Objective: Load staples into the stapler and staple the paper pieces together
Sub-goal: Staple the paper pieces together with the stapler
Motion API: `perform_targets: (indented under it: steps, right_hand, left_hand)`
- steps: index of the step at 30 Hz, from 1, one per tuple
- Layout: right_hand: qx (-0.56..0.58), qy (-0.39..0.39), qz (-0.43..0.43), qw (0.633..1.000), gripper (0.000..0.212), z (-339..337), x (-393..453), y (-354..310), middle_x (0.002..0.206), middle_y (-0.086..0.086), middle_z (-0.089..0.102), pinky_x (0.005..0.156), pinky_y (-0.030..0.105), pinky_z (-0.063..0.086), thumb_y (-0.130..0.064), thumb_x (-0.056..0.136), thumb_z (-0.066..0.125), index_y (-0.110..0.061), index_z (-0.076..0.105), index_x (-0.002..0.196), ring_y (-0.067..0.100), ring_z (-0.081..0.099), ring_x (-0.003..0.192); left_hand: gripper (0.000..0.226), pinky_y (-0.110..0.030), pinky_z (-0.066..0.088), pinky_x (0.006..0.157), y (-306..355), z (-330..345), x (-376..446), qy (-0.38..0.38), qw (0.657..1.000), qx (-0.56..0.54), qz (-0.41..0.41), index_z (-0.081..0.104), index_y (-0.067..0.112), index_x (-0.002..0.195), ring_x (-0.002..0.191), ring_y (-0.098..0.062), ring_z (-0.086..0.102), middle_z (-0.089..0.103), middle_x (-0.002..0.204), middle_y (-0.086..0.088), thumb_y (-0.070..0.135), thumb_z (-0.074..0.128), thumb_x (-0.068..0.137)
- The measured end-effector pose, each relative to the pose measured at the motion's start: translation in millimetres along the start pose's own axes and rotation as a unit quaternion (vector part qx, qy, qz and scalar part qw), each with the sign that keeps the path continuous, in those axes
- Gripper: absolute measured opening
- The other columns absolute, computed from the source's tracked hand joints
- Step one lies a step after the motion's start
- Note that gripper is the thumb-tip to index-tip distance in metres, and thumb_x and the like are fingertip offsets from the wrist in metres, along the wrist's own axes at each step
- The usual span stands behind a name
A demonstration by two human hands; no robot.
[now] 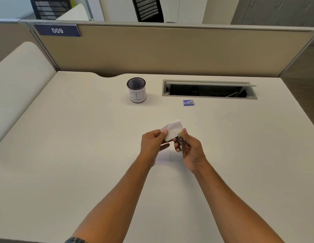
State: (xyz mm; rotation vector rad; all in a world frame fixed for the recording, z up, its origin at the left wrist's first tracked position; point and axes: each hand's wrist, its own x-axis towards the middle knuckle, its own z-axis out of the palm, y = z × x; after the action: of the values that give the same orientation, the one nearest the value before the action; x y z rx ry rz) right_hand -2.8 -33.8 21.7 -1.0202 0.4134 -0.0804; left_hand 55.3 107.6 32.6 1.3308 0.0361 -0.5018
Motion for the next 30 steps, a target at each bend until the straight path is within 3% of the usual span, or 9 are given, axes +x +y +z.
perform_targets:
  steps: [6,9,13,17,19,24,30]
  right_hand:
    - [-0.015,0.011,-0.005,1.000,0.042,-12,0,-3,0.079,0.010,0.064,0.054,0.027,0.044,-0.045,0.091,0.065,-0.005,0.072,0.103,0.019,0.056,0.066]
    - [-0.026,0.023,-0.008,0.999,0.046,-17,-1,-6,0.080,0.011,0.064,0.054,0.027,0.045,-0.046,0.090,0.066,-0.003,0.072,0.104,0.019,0.057,0.066]
    - [-0.066,0.023,0.001,0.998,0.041,-23,-5,-10,0.081,0.013,0.068,0.055,0.027,0.044,-0.047,0.086,0.071,-0.006,0.075,0.092,0.019,0.057,0.064]
    - [-0.084,0.025,0.000,0.996,0.039,-26,-9,-15,0.083,0.014,0.070,0.056,0.028,0.044,-0.045,0.086,0.071,-0.007,0.075,0.088,0.019,0.058,0.065]
    - [-0.090,0.024,-0.001,0.996,0.037,-26,-12,-18,0.083,0.014,0.071,0.056,0.028,0.044,-0.045,0.086,0.072,-0.009,0.077,0.086,0.019,0.058,0.065]
    - [-0.094,0.021,-0.005,0.995,0.040,-22,-14,-22,0.083,0.015,0.072,0.056,0.028,0.044,-0.045,0.085,0.073,-0.005,0.077,0.088,0.019,0.058,0.064]
    - [-0.109,0.009,-0.009,0.994,0.041,-16,-15,-22,0.082,0.014,0.072,0.055,0.028,0.045,-0.046,0.085,0.073,-0.005,0.077,0.084,0.019,0.058,0.064]
  left_hand:
    - [0.016,-0.033,0.059,0.079,-4,8,2,-0.020,0.998,0.049,0.024,0.076,0.017,0.102,0.091,-0.020,0.077,0.080,0.091,-0.005,0.021,0.078,0.088]
    - [0.014,-0.029,0.057,0.074,-6,13,3,-0.013,0.996,0.078,0.031,0.078,0.023,0.095,0.079,-0.015,0.075,0.079,0.084,-0.005,0.024,0.084,0.081]
    - [0.010,-0.027,0.056,0.067,-7,21,5,-0.005,0.995,0.088,0.035,0.081,0.020,0.087,0.064,-0.012,0.065,0.074,0.074,-0.004,0.025,0.086,0.079]
    - [0.016,-0.025,0.051,0.062,-6,26,5,-0.012,0.993,0.110,0.042,0.080,0.010,0.090,0.062,-0.011,0.055,0.065,0.066,0.002,0.024,0.084,0.082]
    - [0.013,-0.027,0.051,0.063,-4,27,3,-0.011,0.992,0.116,0.043,0.079,0.010,0.087,0.065,-0.014,0.054,0.063,0.068,-0.003,0.023,0.082,0.083]
    - [0.014,-0.025,0.045,0.058,0,29,0,-0.010,0.989,0.141,0.044,0.073,0.015,0.074,0.055,-0.011,0.048,0.054,0.056,0.005,0.019,0.074,0.087]
    - [0.017,-0.024,0.044,0.056,2,25,-1,-0.017,0.987,0.155,0.046,0.073,0.006,0.081,0.056,-0.012,0.050,0.055,0.057,0.003,0.022,0.070,0.089]
